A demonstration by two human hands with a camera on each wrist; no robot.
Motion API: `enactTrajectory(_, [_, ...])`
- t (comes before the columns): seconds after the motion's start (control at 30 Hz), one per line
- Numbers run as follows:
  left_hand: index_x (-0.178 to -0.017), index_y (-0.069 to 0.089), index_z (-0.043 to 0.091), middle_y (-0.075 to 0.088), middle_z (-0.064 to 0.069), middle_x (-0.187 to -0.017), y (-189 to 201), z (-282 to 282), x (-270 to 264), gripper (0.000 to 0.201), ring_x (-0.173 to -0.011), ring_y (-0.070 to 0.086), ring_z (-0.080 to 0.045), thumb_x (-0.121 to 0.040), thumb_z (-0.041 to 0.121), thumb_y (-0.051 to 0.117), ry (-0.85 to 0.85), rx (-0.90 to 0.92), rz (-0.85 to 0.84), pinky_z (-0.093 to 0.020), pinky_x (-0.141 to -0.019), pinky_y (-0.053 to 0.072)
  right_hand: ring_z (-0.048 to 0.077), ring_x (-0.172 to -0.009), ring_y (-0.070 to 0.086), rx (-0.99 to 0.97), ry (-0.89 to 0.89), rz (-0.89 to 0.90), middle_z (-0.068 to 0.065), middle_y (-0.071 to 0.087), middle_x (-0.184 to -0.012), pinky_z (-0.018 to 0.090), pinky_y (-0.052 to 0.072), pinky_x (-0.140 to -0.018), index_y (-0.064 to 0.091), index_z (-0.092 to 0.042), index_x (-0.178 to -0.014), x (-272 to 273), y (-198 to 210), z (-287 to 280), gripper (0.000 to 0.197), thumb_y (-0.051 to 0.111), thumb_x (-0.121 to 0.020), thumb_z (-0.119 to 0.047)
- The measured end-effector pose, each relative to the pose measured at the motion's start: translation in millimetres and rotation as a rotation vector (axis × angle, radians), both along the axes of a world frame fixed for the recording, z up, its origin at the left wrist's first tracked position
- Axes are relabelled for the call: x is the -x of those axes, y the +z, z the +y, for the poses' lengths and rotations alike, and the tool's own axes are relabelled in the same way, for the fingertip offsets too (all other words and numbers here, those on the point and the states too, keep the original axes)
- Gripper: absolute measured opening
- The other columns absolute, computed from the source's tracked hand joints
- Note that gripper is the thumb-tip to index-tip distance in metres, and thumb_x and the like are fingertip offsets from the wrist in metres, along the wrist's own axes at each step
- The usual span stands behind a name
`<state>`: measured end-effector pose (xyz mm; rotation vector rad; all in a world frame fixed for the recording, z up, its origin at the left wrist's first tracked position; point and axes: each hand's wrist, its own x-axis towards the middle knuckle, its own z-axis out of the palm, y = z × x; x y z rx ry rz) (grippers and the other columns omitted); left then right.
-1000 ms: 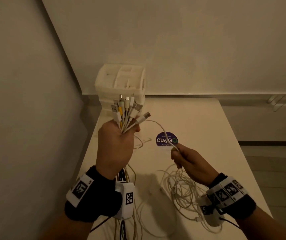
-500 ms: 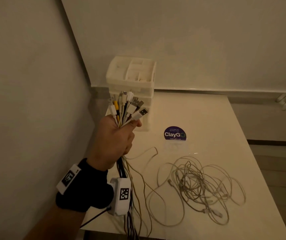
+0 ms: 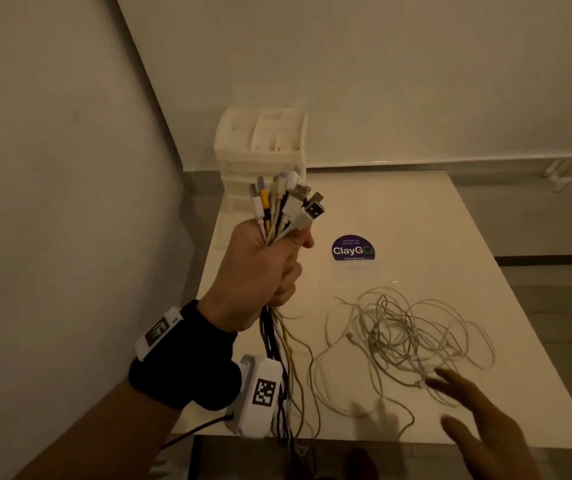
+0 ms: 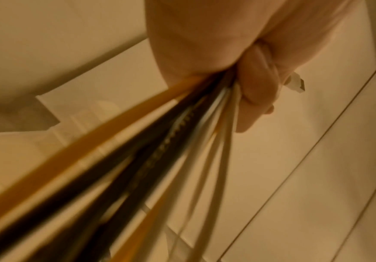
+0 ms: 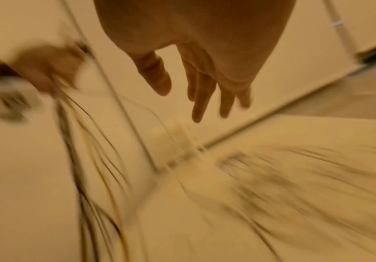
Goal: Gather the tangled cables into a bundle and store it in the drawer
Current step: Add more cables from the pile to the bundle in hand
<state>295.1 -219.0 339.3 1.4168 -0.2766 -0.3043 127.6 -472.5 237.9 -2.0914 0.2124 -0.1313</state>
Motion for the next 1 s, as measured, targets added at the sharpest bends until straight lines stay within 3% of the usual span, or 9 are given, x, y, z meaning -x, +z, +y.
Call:
enactTrajectory(0.07, [-0.077,0.052,0.005,0.024,-0.001,-0.046,2.0,-4.2,11.5,0.027,-0.031,0.020,-0.009,-0.101,0.015,0.044,-0.033,-0.001,-0.003,-0.013,-0.037,0.022,0.003,-0.133,0.044,0.004,0.171,-0.127,-0.029,0.052,-0.136,0.046,0.031,-0.114,0.044,-0.035,-0.140,-29.0,14.9,44.5,0.065,0.053,-0.076,-0.046])
enactTrajectory(0.17, [-0.077,0.052,0.004,0.022,-0.003,-0.046,6.6,-6.1,26.8,0.026,-0.031,0.019,-0.010,-0.099,0.017,0.046,-0.046,0.011,-0.028,-0.014,-0.038,0.023,-0.001,-0.135,0.037,-0.036,0.543,-0.166,-0.016,0.042,-0.148,0.020,0.029,-0.112,0.035,-0.026,-0.146,-75.2,33.3,102.5,0.070,0.061,-0.081,-0.027])
enactTrajectory(0.27, [-0.076,0.052,0.006,0.023,-0.005,-0.047,7.3,-2.1,37.7,0.027,-0.031,0.021,-0.010,-0.099,0.020,0.047,-0.028,0.008,-0.040,-0.014,-0.037,0.024,0.012,-0.104,0.063,-0.101,0.714,-0.100,-0.001,0.068,-0.115,0.035,0.050,-0.093,0.062,-0.014,-0.116,-96.1,35.4,146.1,0.030,0.059,-0.089,-0.027])
enactTrajectory(0.37, [-0.075,0.052,0.008,0.026,-0.003,-0.047,5.4,7.4,45.9,0.027,-0.031,0.021,-0.009,-0.096,0.026,0.049,-0.007,0.037,-0.029,-0.014,-0.038,0.024,0.005,-0.067,0.062,-0.226,0.699,-0.135,-0.011,0.066,-0.074,0.026,0.050,-0.068,0.063,-0.017,-0.080,-84.9,14.5,166.2,0.025,0.050,-0.098,-0.029])
enactTrajectory(0.47, [-0.075,0.051,0.009,0.026,0.001,-0.046,4.4,16.7,50.2,0.030,-0.032,0.021,-0.008,-0.090,0.035,0.051,0.015,0.121,-0.003,-0.013,-0.038,0.024,0.005,-0.049,0.051,-0.256,0.604,-0.194,-0.016,0.054,-0.055,0.022,0.042,-0.055,0.045,-0.033,-0.068,-70.1,-1.4,169.8,0.028,0.050,-0.093,-0.046])
enactTrajectory(0.57, [-0.074,0.051,0.009,0.024,0.000,-0.047,9.2,22.6,47.2,0.032,-0.032,0.020,-0.008,-0.091,0.036,0.053,0.068,0.182,-0.047,-0.013,-0.038,0.024,0.011,-0.046,0.054,-0.249,0.574,-0.113,-0.007,0.055,-0.050,0.034,0.049,-0.056,0.046,-0.025,-0.061,-64.3,-20.7,164.6,0.043,0.055,-0.085,-0.061])
enactTrajectory(0.7, [-0.076,0.050,0.008,0.023,0.000,-0.048,19.7,26.1,42.0,0.030,-0.032,0.020,-0.007,-0.088,0.035,0.051,0.106,0.228,-0.112,-0.013,-0.038,0.023,0.013,-0.052,0.061,-0.266,0.587,0.094,0.007,0.064,-0.054,0.026,0.052,-0.063,0.060,-0.007,-0.057,-64.3,-60.1,151.5,0.058,0.060,-0.082,-0.060])
enactTrajectory(0.8, [-0.076,0.049,0.009,0.025,0.003,-0.046,22.2,26.5,39.5,0.031,-0.031,0.020,-0.006,-0.085,0.038,0.053,0.096,0.281,-0.137,-0.012,-0.038,0.023,0.019,-0.058,0.064,-0.247,0.580,0.308,0.009,0.067,-0.059,0.034,0.056,-0.072,0.064,-0.016,-0.052,-61.0,-93.2,142.3,0.051,0.065,-0.075,-0.061])
enactTrajectory(1.0, [-0.077,0.055,0.007,0.028,0.006,-0.042,20.4,24.7,42.1,0.029,-0.030,0.021,-0.005,-0.082,0.036,0.060,0.134,0.249,-0.156,-0.013,-0.039,0.024,0.013,-0.056,0.050,-0.193,0.518,0.537,0.000,0.049,-0.055,0.028,0.041,-0.060,0.048,-0.022,-0.050,-48.3,-141.8,126.2,0.058,0.068,-0.062,-0.075])
